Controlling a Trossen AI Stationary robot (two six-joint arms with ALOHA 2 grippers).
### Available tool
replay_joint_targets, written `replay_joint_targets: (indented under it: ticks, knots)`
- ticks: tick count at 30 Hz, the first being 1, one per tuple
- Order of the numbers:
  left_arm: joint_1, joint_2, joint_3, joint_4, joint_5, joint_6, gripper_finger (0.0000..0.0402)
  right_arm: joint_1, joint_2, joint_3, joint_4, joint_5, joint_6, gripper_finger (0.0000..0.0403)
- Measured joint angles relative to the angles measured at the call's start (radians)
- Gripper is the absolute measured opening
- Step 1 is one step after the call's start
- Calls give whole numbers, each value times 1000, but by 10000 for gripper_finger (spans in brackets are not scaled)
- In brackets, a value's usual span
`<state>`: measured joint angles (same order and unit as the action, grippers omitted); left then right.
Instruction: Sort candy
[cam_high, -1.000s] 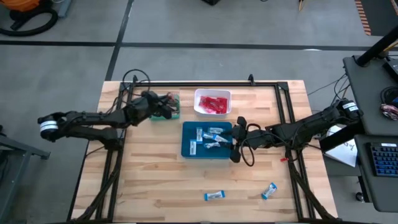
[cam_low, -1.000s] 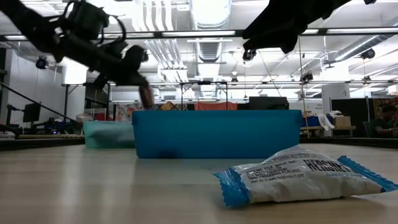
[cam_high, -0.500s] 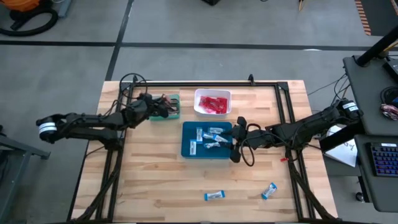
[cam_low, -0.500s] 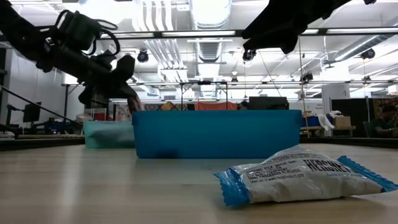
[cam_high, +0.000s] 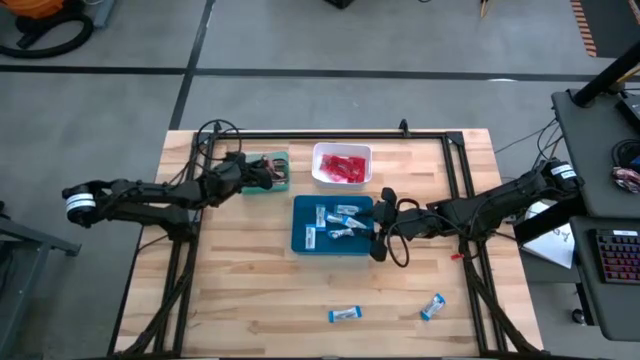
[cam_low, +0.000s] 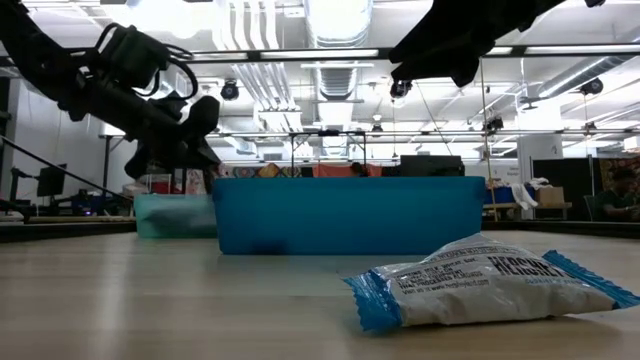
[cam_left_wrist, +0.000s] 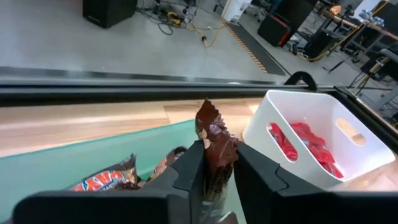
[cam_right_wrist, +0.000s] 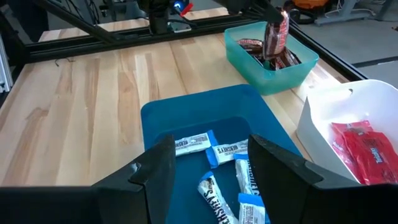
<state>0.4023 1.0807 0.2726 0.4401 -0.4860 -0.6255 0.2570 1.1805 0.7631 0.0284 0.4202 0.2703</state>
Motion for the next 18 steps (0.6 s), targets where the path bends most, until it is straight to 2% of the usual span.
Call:
replay_joint_targets:
  ticks: [12,18]
  knots:
    - [0,-3,9,-33,47,15,156,0,0,0,-2,0,11,192]
    - [0,-17,30,-39,177,82,184,0,0,0,-4,0,11,192]
